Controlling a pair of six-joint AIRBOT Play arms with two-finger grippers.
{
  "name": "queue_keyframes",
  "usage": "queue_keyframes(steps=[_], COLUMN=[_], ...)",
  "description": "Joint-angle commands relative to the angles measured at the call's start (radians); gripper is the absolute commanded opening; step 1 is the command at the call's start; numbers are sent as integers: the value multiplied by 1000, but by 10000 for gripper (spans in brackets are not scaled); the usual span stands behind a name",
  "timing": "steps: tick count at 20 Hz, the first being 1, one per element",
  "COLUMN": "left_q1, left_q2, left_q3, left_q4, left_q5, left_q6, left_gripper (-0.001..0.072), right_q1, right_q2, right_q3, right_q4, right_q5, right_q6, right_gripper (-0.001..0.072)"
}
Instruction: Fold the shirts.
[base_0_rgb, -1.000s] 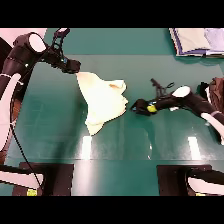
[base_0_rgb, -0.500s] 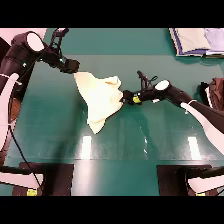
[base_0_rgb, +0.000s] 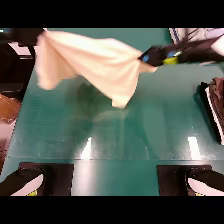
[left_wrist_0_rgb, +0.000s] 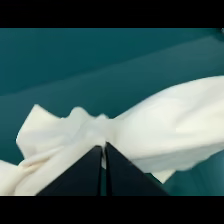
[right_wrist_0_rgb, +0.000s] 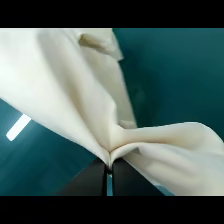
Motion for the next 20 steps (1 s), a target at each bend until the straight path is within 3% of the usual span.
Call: queue_keyframes(steps=[1, 5, 10, 15, 20], left_q1=[-1, -1, -1, -89, -355], left_q2=[214, 237, 45, -2, -1], left_q3=[0, -1, -82, -555, -869], left_q4=[-11, -21, -24, -11, -40], left_q5=[36, -8, -299, -229, -211], left_q6=[2, 2, 2, 2, -2], left_gripper=[23, 23, 22, 22, 24], right_q1=[-14, -14, 9, 29, 28], right_q2=[131, 127, -29, -97, -29], right_q3=[187, 302, 213, -121, -299], right_q4=[-136, -196, -195, -195, -196], right_q5=[103, 196, 355, 308, 225], right_q6=[72, 178, 229, 223, 223], right_gripper=[13, 12, 12, 12, 13])
